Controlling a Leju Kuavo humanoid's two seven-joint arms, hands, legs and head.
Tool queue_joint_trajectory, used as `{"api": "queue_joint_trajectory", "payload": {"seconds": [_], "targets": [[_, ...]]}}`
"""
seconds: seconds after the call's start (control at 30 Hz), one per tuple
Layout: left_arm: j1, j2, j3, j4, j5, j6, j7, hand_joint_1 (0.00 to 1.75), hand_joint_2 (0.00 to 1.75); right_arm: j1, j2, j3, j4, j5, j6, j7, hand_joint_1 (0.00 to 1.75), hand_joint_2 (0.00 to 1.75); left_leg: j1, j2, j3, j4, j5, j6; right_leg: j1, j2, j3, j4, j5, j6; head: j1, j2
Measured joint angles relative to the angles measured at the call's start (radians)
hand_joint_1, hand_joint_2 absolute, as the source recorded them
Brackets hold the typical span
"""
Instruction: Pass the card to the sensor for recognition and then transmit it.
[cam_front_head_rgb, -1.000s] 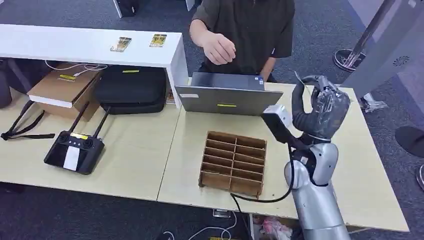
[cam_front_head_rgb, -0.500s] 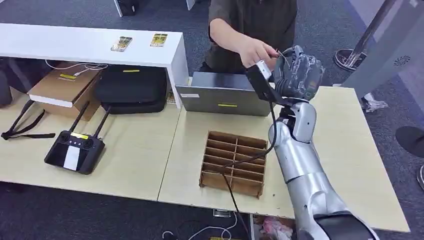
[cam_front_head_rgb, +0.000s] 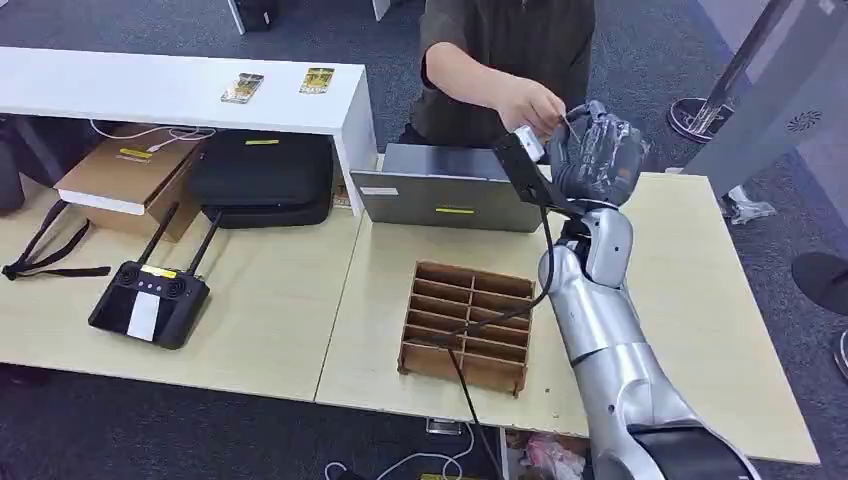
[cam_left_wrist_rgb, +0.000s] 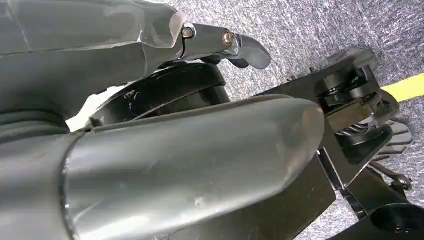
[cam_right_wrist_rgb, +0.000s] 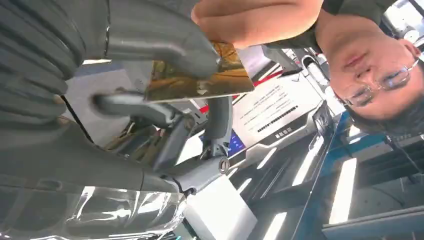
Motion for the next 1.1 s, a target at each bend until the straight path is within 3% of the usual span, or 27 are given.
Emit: {"api": "queue_joint_trajectory", "payload": {"seconds": [1.1], "targets": [[0.012,0.009,-0.066,0.0,0.029,-0.004,-0.018,0.0,0.0,0.064,0.0,-0.006,-0.103,0.026,0.008,0.034,0.0,1.75,0.0,0.0,0.0,0.0,0.0,0.0,0.0,0.0,0.0,0.0,0.0,0.0,0.0,0.0]]}}
